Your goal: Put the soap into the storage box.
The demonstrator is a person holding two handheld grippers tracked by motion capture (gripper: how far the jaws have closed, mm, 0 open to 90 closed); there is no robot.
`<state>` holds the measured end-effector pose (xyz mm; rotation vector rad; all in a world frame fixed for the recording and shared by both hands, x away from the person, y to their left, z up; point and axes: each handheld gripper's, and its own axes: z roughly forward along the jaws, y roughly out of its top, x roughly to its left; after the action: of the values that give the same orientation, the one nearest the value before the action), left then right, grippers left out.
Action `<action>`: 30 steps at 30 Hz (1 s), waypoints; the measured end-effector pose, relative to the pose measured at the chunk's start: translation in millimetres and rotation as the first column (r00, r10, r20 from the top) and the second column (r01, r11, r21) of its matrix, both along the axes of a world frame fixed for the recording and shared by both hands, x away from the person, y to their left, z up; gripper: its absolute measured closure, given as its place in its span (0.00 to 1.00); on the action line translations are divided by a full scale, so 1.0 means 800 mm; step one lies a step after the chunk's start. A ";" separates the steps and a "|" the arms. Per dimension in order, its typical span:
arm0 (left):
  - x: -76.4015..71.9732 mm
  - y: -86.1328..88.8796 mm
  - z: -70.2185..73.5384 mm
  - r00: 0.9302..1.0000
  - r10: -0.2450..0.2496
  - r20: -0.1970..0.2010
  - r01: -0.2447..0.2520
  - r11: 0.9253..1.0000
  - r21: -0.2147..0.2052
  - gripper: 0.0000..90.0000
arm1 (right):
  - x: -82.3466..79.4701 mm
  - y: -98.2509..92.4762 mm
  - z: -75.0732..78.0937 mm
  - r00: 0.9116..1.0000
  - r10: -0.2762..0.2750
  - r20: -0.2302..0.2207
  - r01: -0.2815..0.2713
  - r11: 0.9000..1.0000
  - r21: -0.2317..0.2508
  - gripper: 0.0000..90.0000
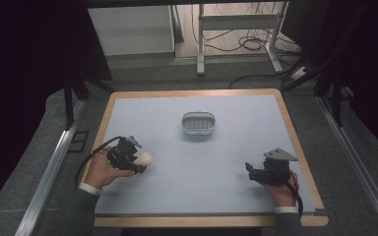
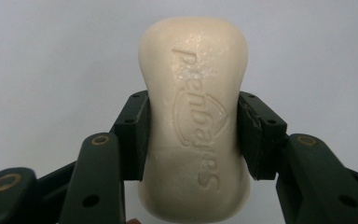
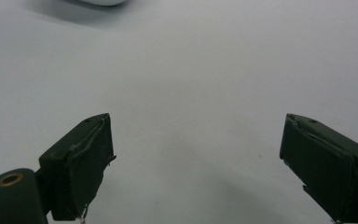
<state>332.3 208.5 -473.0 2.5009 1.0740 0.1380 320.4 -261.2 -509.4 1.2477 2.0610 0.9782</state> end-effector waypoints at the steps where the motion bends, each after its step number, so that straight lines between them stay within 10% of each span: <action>1: 0.001 -0.001 0.001 1.000 0.000 0.003 0.000 1.000 -0.001 0.55 | 0.000 0.000 0.000 1.000 -0.002 -0.001 0.002 1.000 0.002 0.10; 30: 0.034 -0.004 0.007 1.000 0.011 0.001 -0.011 1.000 -0.011 0.55 | 0.002 0.002 -0.004 1.000 0.001 -0.018 -0.001 1.000 -0.014 0.10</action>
<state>359.7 205.0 -467.2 2.4851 1.0854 0.1368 321.7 -259.6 -512.7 1.2528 2.0791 0.9543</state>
